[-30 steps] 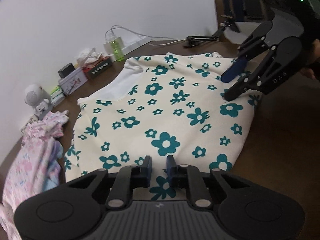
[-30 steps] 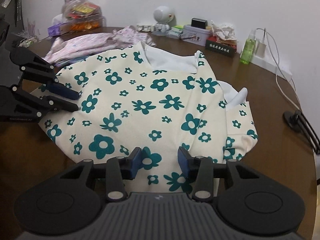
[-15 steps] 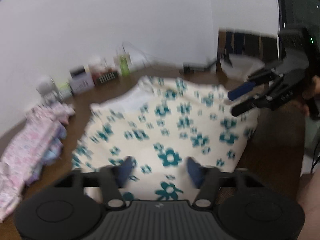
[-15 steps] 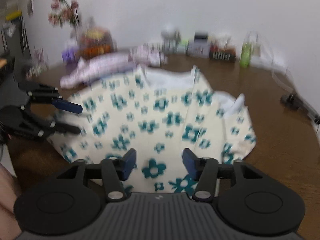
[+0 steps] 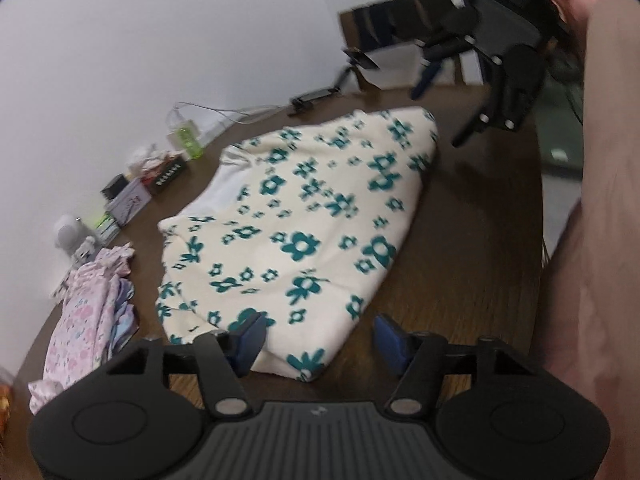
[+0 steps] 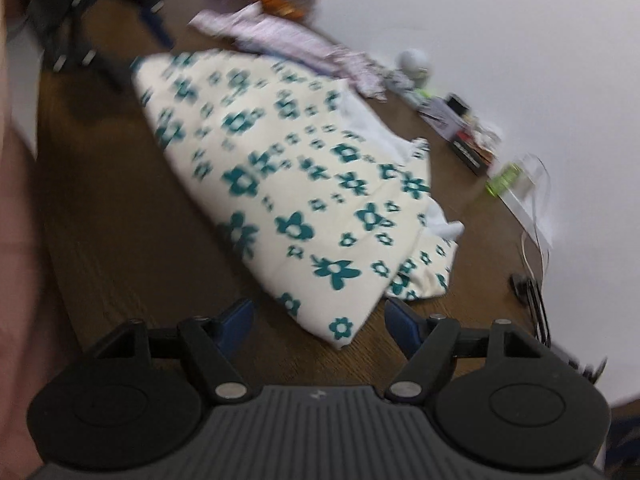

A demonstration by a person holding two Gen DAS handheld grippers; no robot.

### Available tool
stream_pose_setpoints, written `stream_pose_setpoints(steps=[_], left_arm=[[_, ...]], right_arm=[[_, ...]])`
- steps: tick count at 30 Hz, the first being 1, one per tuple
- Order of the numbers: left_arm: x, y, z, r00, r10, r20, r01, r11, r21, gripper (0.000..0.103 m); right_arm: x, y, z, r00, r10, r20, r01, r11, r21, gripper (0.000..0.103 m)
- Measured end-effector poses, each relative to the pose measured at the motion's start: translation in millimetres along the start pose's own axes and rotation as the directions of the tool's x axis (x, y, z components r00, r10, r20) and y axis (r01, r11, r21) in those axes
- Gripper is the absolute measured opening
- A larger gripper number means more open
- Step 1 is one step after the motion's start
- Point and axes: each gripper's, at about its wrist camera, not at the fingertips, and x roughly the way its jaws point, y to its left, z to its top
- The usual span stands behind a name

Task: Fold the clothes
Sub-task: 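Press the folded cream shirt flat with both tools along its edge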

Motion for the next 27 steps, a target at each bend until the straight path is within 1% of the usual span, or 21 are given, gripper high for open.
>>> stream_pose_setpoints(steps=[2,3,5,8,9,12,13,14,16,17,19,24,27], left_arm=[[5.7,-5.7,-1.5,0.999,0.013,-0.032,-0.011,0.997,0.076,0.055],[8.4,-8.6,-2.4,0.999,0.024,-0.046,-0.019,0.993,0.116,0.053],[12.9,-11.6,-4.3,0.997,0.039,-0.064,-0.027,0.986,0.165,0.049],[17.4,-9.5,-3.8,0.997,0.042,-0.069,-0.029,0.983,0.181,0.045],[18.9,-9.2,-3.6,0.997,0.047,-0.069,-0.033,0.982,0.188,0.045],[21.8,-9.8,-3.8,0.996,0.057,-0.067,-0.041,0.974,0.224,0.043],[22.7,-10.0,-3.8,0.996,0.06,-0.067,-0.043,0.971,0.236,0.04],[23.4,-11.1,-3.9,0.996,0.063,-0.068,-0.044,0.967,0.252,0.036],[25.0,-13.9,-4.1,0.995,0.072,-0.071,-0.049,0.958,0.283,0.034],[26.0,-15.5,-4.1,0.994,0.08,-0.073,-0.055,0.953,0.298,0.029],[27.8,-18.3,-5.3,0.993,0.096,-0.07,-0.068,0.944,0.321,0.026],[27.5,-19.7,-8.2,0.992,0.109,-0.061,-0.082,0.936,0.341,0.026],[27.8,-21.9,-10.2,0.992,0.119,-0.047,-0.095,0.93,0.356,0.026]], right_arm=[[6.8,7.7,1.5,1.0,-0.002,-0.012,0.001,0.995,-0.098,0.071],[7.8,9.0,2.8,1.0,-0.001,-0.006,0.0,0.991,-0.134,0.07],[10.1,7.7,4.9,1.0,0.004,-0.012,-0.006,0.983,-0.183,0.067],[14.6,5.6,5.3,1.0,-0.001,-0.02,-0.004,0.97,-0.244,0.06],[16.3,4.9,4.9,1.0,-0.005,-0.022,-0.001,0.965,-0.262,0.057],[18.3,5.7,5.0,1.0,-0.005,-0.017,-0.001,0.954,-0.3,0.054],[18.8,6.5,5.2,1.0,-0.006,-0.018,0.0,0.949,-0.315,0.053],[19.2,7.3,5.4,1.0,-0.007,-0.02,0.0,0.944,-0.33,0.053],[20.0,9.0,5.8,1.0,-0.011,-0.022,0.002,0.934,-0.358,0.052],[20.3,9.9,6.0,1.0,-0.014,-0.023,0.004,0.929,-0.371,0.052],[20.6,12.1,5.7,0.999,-0.025,-0.023,0.013,0.919,-0.395,0.052],[21.3,19.2,3.0,0.998,-0.066,-0.023,0.048,0.886,-0.461,0.052],[22.7,21.2,2.7,0.996,-0.082,-0.018,0.064,0.877,-0.477,0.052]])
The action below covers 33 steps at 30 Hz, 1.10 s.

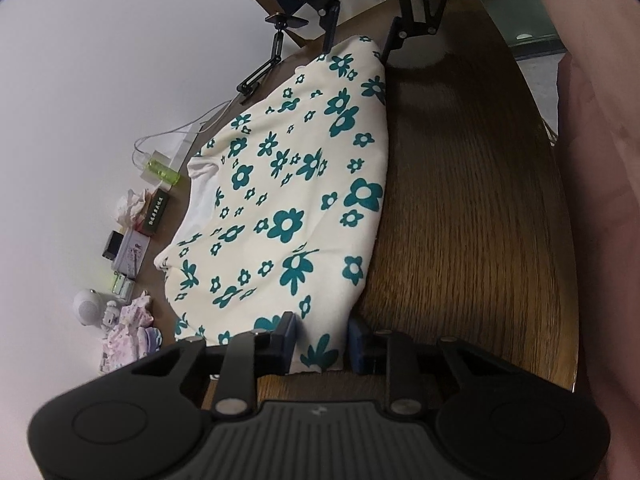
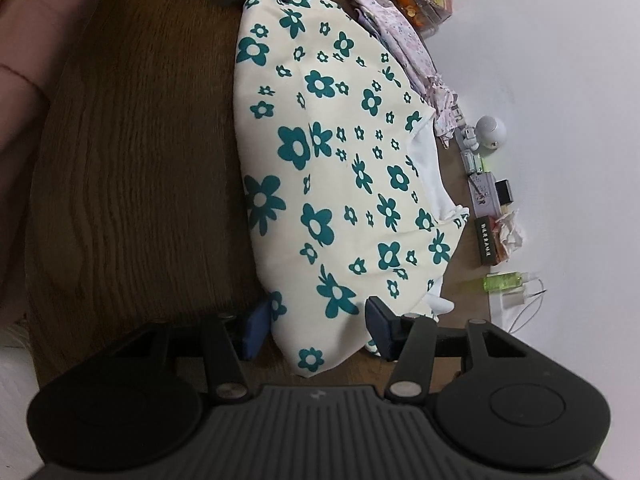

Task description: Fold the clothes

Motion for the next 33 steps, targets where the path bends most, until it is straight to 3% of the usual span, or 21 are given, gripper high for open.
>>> stream_pose_setpoints(steps=[8,16,19,23,28,33], left_arm=[[1.3,-7.5,-3.0,0.998,0.052,0.029,-0.052,0.999,0.014,0.025],[2.6,-8.9,-11.7,0.996,0.062,0.06,-0.059,0.997,-0.049,0.008],[0.6,-8.9,-13.7,0.996,0.063,0.065,-0.058,0.995,-0.08,0.006],[-7.7,-2.8,-17.0,0.994,0.065,0.082,-0.056,0.992,-0.112,0.004],[-19.7,5.7,-25.7,0.993,0.056,0.104,-0.04,0.988,-0.148,0.004],[-38.3,18.6,-34.4,0.989,-0.027,0.143,0.059,0.971,-0.23,0.003]], right_arm=[[3.0,8.7,4.2,0.999,-0.05,0.001,0.05,0.998,-0.03,0.051],[4.7,20.4,5.7,0.999,-0.046,-0.008,0.046,0.999,-0.018,0.015],[4.9,20.0,4.3,0.999,-0.03,-0.012,0.03,0.999,0.03,0.007],[-1.8,10.6,6.9,0.999,0.03,-0.011,-0.029,0.995,0.093,0.004],[-15.2,-4.2,9.6,0.999,0.043,0.005,-0.043,0.99,0.135,0.003],[-25.1,-13.7,10.2,0.989,0.145,0.018,-0.146,0.975,0.169,0.003]])
